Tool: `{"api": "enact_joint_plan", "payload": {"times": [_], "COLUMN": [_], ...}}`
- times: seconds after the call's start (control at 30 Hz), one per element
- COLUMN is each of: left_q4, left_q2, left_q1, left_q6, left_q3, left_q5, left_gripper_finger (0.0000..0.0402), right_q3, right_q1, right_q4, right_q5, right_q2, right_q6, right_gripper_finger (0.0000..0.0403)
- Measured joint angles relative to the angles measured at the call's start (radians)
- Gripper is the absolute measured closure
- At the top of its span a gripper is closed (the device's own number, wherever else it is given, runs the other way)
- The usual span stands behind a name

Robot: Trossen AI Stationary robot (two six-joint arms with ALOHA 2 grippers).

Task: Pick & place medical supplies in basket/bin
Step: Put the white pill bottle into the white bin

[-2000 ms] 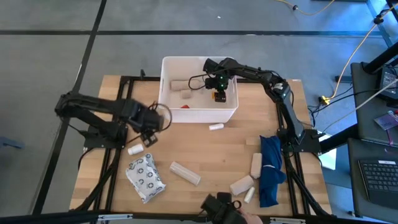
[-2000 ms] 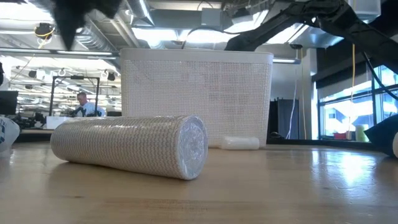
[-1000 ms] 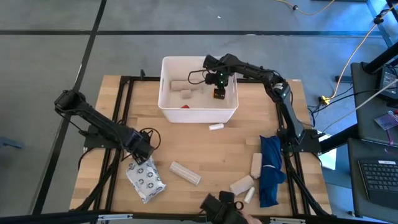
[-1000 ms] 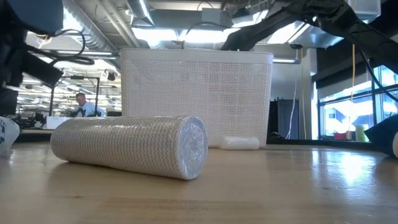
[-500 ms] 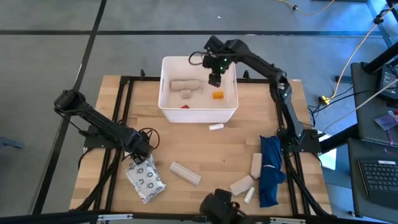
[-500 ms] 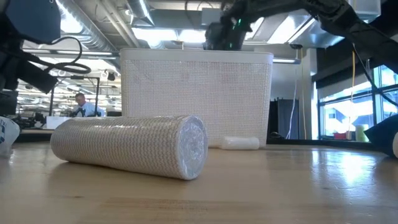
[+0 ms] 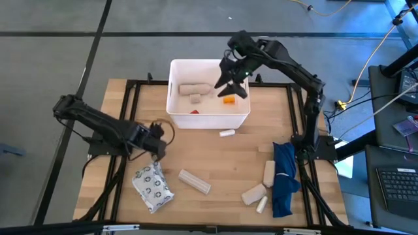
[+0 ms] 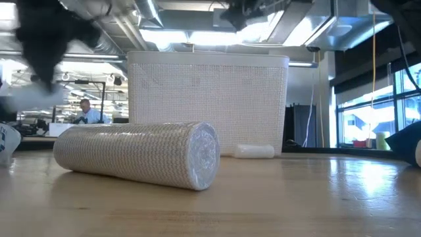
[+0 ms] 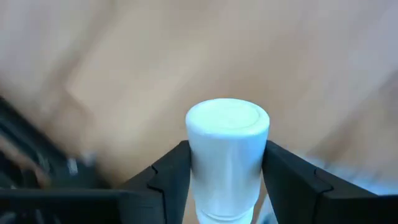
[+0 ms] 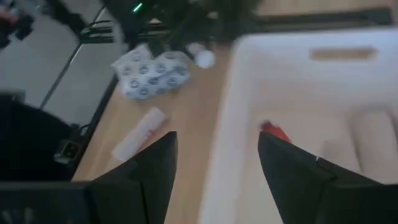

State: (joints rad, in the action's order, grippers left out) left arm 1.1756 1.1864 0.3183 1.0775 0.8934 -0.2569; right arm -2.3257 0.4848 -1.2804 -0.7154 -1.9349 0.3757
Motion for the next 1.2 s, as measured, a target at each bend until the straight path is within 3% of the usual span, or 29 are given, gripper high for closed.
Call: {"api": "enact_joint_plan", "payload": {"times": [0.1,0.2,0.27,0.37,0.47,0.57,0.8,1.2], "left_q4": [-0.045,-0.191,-0.355,-0.703,-1.040,-1.203,-1.310,-1.399], "left_q2": [-0.029,-0.062,-0.085,-0.121,-0.144,-0.146,-0.090,-0.054], "left_q1": [-0.052,-0.097,-0.118,-0.143,-0.168,-0.193,-0.257,-0.321], "left_q6": [-0.056,-0.207,-0.374,-0.696,-0.983,-1.126,-1.232,-1.237], "left_q3": [0.102,0.199,0.247,0.281,0.282,0.282,0.282,0.281], "left_q5": [-0.173,-0.336,-0.419,-0.466,-0.399,-0.300,-0.171,-0.028], "left_gripper_finger": [0.0229,0.0229,0.0229,0.0229,0.0229,0.0229,0.0229,0.0229], "right_q3": [0.000,0.000,0.000,0.001,0.000,0.000,0.000,0.001], "right_q1": [-0.060,-0.108,-0.123,-0.126,-0.126,-0.138,-0.189,-0.223], "right_q4": [0.019,0.040,0.045,0.048,0.083,0.170,0.362,0.465], "right_q5": [0.028,0.066,0.094,0.105,0.105,0.105,0.095,0.097], "right_q2": [0.031,0.050,0.052,0.052,0.052,0.052,0.052,0.053], "right_q6": [0.022,0.010,-0.018,-0.044,-0.055,-0.079,-0.109,-0.123], "right_gripper_finger": [0.0178,0.0178,0.0178,0.0178,0.0178,0.0178,0.0178,0.0178]}}
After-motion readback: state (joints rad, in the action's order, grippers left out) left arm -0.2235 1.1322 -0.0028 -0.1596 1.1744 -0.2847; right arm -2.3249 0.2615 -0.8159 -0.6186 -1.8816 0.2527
